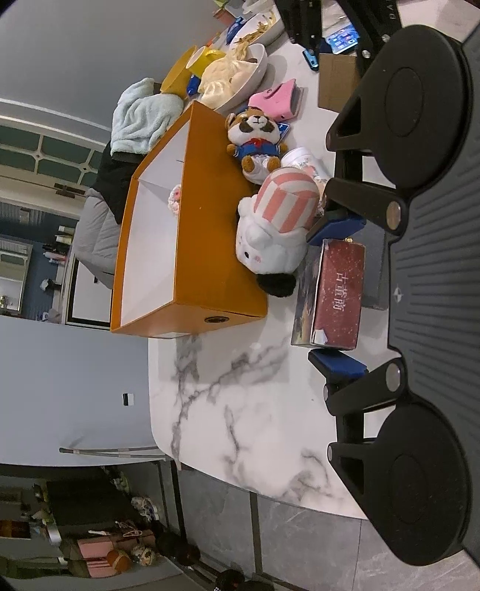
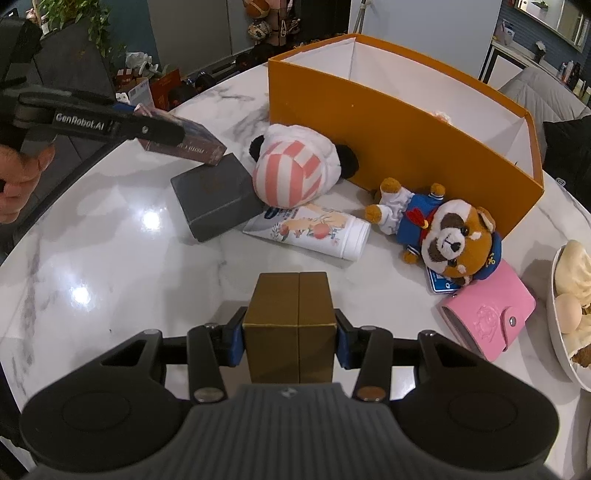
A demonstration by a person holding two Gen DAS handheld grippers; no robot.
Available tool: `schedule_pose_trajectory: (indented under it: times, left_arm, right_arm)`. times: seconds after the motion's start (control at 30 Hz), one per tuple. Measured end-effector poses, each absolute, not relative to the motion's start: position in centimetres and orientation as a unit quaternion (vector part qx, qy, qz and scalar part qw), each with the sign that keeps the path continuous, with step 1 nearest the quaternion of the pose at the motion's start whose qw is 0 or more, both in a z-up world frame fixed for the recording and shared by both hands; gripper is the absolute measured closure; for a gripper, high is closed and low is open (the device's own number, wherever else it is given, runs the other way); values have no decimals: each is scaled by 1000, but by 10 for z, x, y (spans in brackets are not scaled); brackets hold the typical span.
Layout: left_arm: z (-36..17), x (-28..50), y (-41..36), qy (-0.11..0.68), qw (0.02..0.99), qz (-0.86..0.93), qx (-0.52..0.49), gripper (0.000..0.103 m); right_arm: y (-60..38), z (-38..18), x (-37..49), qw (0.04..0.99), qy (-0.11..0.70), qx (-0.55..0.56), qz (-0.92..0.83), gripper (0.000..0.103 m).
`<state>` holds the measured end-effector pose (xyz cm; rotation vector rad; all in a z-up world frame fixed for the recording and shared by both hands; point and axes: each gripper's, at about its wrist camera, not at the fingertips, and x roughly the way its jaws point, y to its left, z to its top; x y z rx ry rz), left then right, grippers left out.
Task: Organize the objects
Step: 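Lift and carry the book and cardboard box over the orange box with both tools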
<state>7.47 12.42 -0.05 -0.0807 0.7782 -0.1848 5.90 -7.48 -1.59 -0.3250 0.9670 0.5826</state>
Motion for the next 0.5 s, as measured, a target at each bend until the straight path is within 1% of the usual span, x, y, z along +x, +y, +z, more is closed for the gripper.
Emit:
schedule_pose_trajectory:
  times: [0.23,0.5]
  left_arm:
    - [18,72,123,363,924,-112,-37,33]
    - [20,70,113,367,921,-127,-24,33]
  right_arm:
    - [-73,-6,61,839,447,-144,274,55]
    - [-72,-3,61,841,445,-142,273,55]
